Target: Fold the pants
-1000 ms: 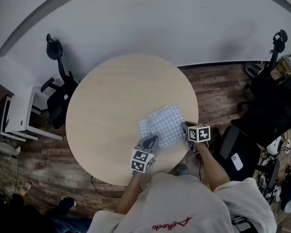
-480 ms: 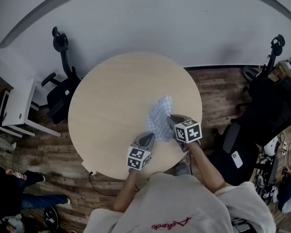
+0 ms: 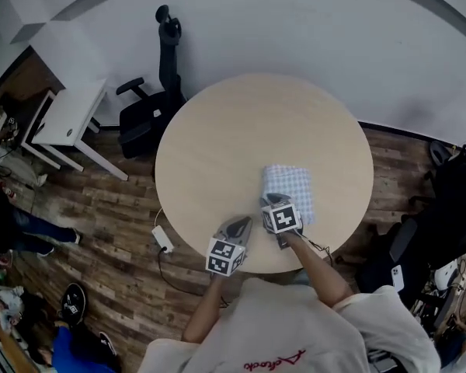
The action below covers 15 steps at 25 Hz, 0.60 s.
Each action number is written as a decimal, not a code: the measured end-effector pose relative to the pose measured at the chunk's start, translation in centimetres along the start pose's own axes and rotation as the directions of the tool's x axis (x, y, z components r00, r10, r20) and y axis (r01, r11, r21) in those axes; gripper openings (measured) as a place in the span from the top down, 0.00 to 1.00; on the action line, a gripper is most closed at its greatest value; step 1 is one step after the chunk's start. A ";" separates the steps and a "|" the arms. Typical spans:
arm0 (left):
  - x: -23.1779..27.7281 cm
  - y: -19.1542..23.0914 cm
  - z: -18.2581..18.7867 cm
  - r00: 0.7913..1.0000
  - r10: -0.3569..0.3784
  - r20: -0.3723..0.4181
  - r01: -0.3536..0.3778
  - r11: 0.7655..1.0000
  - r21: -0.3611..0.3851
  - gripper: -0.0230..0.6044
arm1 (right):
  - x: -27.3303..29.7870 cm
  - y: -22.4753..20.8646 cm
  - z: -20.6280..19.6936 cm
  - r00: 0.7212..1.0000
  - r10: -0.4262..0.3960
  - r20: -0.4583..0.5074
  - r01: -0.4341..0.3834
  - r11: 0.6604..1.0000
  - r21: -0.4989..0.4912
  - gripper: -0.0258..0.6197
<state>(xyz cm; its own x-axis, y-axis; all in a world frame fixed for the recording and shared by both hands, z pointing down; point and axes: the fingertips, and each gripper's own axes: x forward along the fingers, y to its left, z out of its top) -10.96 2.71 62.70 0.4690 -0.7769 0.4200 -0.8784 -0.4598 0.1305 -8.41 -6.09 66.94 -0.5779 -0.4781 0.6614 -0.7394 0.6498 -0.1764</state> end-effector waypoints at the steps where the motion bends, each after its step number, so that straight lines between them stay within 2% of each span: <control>1: -1.0 0.9 -0.5 1.000 0.023 0.000 -0.023 1.000 -0.011 0.90 | 1.5 1.3 -0.6 0.999 0.023 -0.029 -0.023 1.000 -0.013 0.74; 4: -3.6 2.9 -1.5 0.997 0.072 0.005 -0.072 0.996 -0.044 0.90 | 4.7 4.0 -1.9 0.990 0.100 -0.099 -0.099 0.995 0.019 0.70; 6: -4.8 3.6 -1.9 0.996 0.085 0.010 -0.084 0.995 -0.054 0.90 | 5.2 4.9 -2.3 0.988 0.123 -0.096 -0.118 0.992 0.054 0.70; 10: -5.5 4.2 -2.1 0.998 0.066 0.019 -0.065 0.996 -0.053 0.90 | 4.1 5.5 -1.1 0.994 0.110 0.022 -0.110 0.994 0.025 0.72; 15: -3.5 1.9 -0.6 0.999 -0.022 0.041 0.022 1.000 -0.013 0.90 | 0.8 2.9 0.0 0.990 0.012 0.143 -0.014 1.000 0.011 0.83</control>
<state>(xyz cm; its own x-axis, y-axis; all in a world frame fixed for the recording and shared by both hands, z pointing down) -14.35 4.83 61.96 0.4912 -0.7837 0.3801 -0.8689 -0.4711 0.1517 -11.01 -4.56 66.98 -0.6303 -0.5495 0.5483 -0.7350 0.6498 -0.1937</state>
